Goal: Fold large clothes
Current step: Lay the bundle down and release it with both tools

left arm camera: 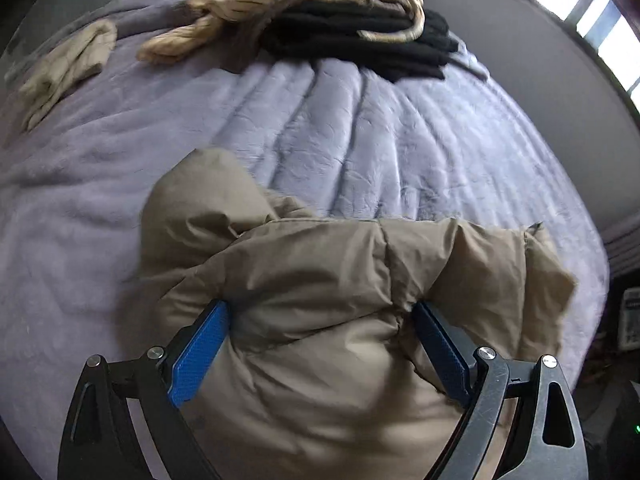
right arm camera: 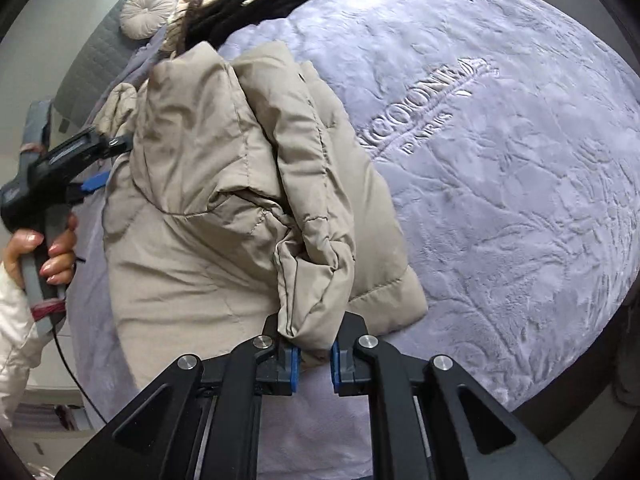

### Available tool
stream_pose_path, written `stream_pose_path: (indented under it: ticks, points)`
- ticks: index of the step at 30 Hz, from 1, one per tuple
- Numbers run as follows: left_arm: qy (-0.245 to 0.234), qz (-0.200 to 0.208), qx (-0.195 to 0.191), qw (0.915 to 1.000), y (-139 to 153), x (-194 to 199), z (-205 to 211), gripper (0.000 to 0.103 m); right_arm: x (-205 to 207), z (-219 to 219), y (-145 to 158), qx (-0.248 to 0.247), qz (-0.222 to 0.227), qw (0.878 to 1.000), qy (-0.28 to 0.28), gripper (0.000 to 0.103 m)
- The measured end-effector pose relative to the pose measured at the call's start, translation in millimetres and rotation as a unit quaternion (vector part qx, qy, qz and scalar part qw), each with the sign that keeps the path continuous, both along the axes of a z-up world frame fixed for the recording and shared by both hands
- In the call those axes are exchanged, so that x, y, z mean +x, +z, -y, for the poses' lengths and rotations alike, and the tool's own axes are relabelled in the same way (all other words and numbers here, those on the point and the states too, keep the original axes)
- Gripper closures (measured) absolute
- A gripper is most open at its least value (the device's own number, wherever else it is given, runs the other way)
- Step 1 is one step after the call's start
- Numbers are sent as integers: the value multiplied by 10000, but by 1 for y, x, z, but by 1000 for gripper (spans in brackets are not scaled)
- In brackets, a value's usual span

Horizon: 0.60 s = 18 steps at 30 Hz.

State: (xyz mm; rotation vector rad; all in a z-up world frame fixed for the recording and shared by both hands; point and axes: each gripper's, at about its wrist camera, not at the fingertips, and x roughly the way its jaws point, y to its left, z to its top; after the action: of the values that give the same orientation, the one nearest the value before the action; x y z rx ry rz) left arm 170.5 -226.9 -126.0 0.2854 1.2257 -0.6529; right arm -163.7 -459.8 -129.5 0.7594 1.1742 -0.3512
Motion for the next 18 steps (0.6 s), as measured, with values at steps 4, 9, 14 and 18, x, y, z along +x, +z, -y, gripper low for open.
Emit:
stream_pose_path:
  ticks: [4,9,14,18]
  points:
    - [-325,248,64,9991,-23,-18,54,10,-4,23,-17,-54,-131,9996,-260,89]
    - [-394,400,260,9981,-28,-29,80,10,-31,65,-7,408,-36,9948,-930,71]
    - [-361,386,263,9983,-29,-28,76,10,-37,86,54,106,789,9921,-973,71]
    - [-283,401,333,9982,-29,-29,80,10,18,70,59,-91,846,9964,13,79]
